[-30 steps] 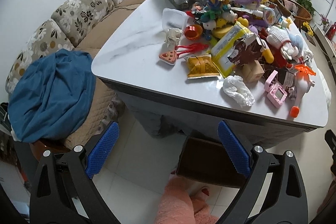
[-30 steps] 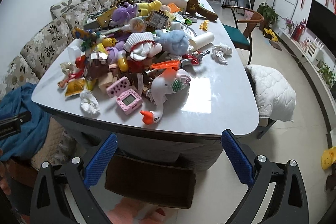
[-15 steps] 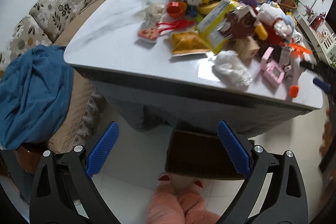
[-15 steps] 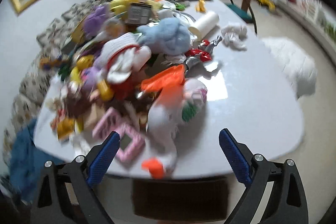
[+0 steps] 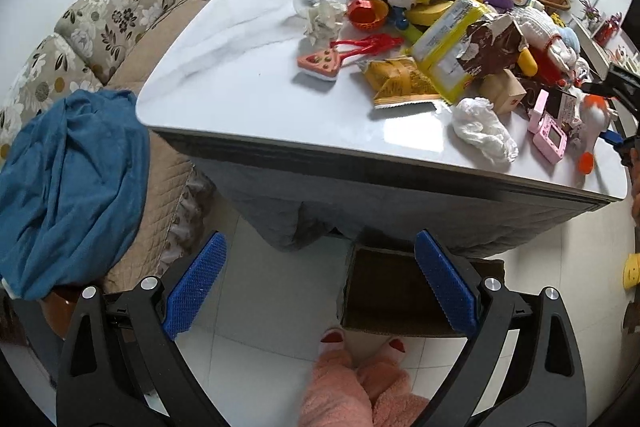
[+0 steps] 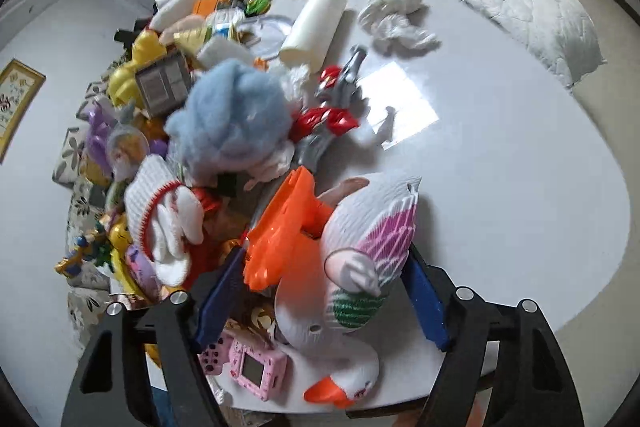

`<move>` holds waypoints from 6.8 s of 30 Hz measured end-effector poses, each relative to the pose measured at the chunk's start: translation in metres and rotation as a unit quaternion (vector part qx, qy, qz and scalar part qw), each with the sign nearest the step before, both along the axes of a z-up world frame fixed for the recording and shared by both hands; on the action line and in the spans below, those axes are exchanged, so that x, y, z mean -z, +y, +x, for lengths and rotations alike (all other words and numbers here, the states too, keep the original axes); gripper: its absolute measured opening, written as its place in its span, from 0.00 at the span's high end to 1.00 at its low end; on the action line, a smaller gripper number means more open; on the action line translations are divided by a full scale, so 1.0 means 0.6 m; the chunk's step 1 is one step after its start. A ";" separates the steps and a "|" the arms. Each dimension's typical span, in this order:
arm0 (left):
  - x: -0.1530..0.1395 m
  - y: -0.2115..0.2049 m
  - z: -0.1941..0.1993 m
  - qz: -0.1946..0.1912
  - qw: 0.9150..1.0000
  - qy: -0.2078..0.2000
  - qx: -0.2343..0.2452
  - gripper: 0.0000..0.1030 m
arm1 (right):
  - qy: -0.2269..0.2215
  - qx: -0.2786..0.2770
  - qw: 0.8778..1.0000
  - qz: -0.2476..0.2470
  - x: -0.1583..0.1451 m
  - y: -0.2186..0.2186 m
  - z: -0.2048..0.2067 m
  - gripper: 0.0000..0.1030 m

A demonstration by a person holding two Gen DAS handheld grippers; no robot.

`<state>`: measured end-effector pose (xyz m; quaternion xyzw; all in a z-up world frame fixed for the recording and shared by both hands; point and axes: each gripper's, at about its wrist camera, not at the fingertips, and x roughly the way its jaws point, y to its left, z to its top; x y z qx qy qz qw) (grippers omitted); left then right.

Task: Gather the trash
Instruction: 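Grasp the white crumpled tissue with the left tool while the right tool grasps the white-orange toy, then lower both tools into the cardboard box and open them to drop the items, then grasp the pink handheld game with the left tool while the right tool grasps the foil wrapper, then lower both tools over the cardboard box and release the game and wrapper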

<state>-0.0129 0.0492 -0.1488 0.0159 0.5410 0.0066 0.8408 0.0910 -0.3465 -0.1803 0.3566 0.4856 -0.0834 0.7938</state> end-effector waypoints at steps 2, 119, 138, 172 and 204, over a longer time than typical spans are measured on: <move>0.001 -0.009 0.008 -0.006 1.000 0.002 0.010 0.10 | -0.014 0.007 1.000 0.010 -0.022 -0.011 -0.016 0.28; 0.016 -0.107 0.011 -0.134 0.972 0.009 0.190 0.19 | -0.060 -0.137 0.988 -0.050 -0.037 0.022 -0.061 0.77; 0.053 -0.358 0.161 -0.041 0.947 -0.032 0.316 0.34 | -0.079 -0.107 0.991 0.000 -0.066 0.024 -0.220 0.76; 0.535 -0.157 -0.025 -0.038 0.951 0.256 0.169 0.31 | 0.210 -0.273 0.924 -0.164 0.475 0.171 -0.264 0.38; 0.206 -0.124 -0.053 -0.085 0.960 0.170 0.208 0.21 | 0.026 -0.291 0.942 -0.165 0.084 0.214 -0.255 0.22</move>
